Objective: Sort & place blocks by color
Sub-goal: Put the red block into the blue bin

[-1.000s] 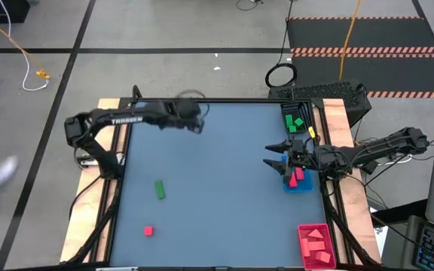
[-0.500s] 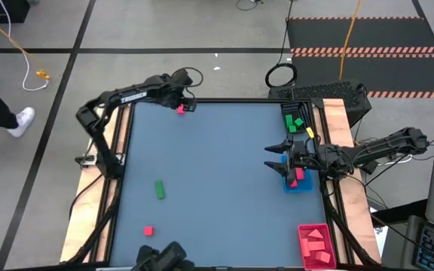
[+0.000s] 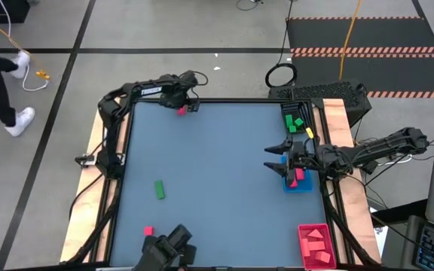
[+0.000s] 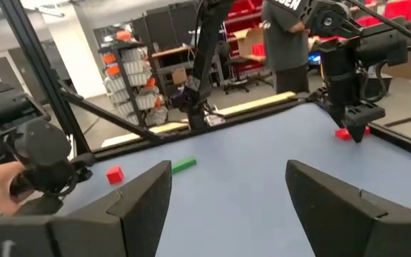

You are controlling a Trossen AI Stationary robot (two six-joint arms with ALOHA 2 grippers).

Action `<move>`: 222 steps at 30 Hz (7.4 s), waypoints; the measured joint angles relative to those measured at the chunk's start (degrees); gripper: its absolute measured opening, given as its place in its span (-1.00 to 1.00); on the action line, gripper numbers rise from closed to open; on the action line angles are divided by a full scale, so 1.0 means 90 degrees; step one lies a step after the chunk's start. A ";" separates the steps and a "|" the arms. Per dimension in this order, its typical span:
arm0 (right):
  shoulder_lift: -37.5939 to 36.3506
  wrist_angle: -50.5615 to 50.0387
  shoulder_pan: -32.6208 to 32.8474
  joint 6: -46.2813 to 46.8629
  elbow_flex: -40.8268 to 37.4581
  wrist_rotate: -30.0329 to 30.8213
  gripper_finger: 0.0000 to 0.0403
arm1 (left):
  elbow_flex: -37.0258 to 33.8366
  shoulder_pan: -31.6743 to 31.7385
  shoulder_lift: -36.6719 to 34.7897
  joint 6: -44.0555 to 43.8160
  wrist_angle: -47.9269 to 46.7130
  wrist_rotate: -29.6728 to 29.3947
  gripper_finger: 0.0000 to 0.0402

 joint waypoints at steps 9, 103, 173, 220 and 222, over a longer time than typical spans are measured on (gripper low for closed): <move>0.0000 -0.0290 0.0000 0.0150 -0.0002 0.0007 0.33 | 0.0024 0.0060 0.0179 -0.0005 0.0075 -0.0023 0.50; 0.5525 0.3489 0.0095 0.1244 0.1863 0.0372 0.14 | -0.1616 -0.7442 -0.1834 0.2944 0.4607 -0.4460 -0.36; -0.0408 -0.8807 0.1472 0.4879 0.1851 -0.0008 -0.69 | -0.1614 -0.7864 -0.1836 0.3325 0.3685 -0.4829 0.36; -0.0398 -0.7381 0.1470 0.5035 0.1851 -0.1806 -0.01 | -0.1616 -0.8775 -0.3201 0.2500 0.3611 -0.4819 0.37; -0.0337 -0.7480 0.1469 0.5221 0.1851 -0.1869 -0.01 | -0.1616 -0.8775 -0.3201 0.2419 0.3569 -0.4819 0.37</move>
